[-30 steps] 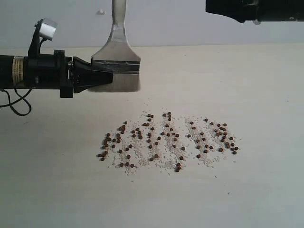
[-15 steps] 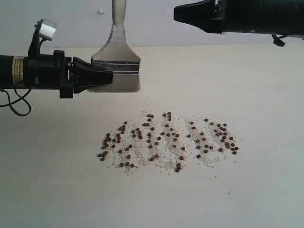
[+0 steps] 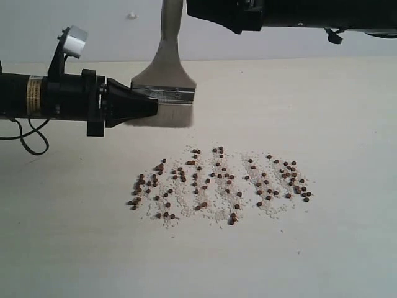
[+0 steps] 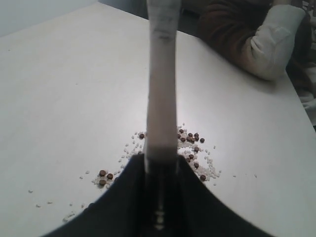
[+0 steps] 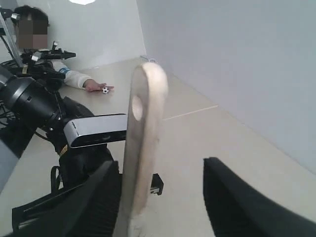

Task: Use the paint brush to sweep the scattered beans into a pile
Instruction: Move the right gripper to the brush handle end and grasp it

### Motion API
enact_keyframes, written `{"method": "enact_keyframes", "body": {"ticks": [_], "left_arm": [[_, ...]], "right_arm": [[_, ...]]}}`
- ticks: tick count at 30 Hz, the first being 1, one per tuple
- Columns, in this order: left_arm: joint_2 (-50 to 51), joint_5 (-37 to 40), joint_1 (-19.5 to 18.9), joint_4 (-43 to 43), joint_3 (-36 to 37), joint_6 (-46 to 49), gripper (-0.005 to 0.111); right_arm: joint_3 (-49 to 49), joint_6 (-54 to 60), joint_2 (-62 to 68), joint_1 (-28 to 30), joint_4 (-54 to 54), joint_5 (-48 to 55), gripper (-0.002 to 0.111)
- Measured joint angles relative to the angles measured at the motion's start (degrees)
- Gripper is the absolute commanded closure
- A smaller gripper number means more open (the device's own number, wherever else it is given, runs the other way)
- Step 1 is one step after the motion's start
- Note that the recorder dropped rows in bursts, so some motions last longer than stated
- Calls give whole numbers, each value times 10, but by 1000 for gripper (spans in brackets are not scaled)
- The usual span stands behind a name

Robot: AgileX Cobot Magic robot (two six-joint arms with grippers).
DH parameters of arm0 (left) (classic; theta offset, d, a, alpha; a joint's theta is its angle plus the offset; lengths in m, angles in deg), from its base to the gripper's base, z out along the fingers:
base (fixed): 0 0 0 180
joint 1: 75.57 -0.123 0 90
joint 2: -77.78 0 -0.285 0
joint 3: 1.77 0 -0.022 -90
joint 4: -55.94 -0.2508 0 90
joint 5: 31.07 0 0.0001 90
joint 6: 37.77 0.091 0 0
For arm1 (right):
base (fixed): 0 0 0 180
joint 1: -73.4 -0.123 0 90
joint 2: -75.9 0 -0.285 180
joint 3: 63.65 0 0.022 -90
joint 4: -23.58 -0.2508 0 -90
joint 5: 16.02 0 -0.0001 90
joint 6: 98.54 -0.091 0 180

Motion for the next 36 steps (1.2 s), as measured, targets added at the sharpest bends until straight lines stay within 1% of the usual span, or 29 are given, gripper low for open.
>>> {"method": "enact_keyframes", "body": {"ticks": [5, 13, 20, 21, 23, 28, 29, 36], "left_arm": [[0, 0, 0, -8, 0, 0, 107], [0, 0, 0, -15, 0, 5, 107], [0, 0, 0, -17, 0, 11, 107], [0, 0, 0, -17, 0, 11, 107], [0, 0, 0, -17, 0, 12, 107], [0, 0, 0, -17, 0, 23, 107], [0, 0, 0, -17, 0, 25, 107], [0, -1, 0, -17, 0, 30, 107]], "right_arm": [[0, -6, 0, -5, 0, 0, 55], [50, -35, 2, -53, 0, 0, 55], [59, -47, 3, -71, 0, -10, 56], [59, -47, 3, -71, 0, -12, 58], [59, -48, 4, -71, 0, -18, 67], [59, -49, 6, -71, -1, -24, 103], [59, -55, 6, -71, -3, -24, 108], [59, -57, 6, -71, -3, -19, 108]]}}
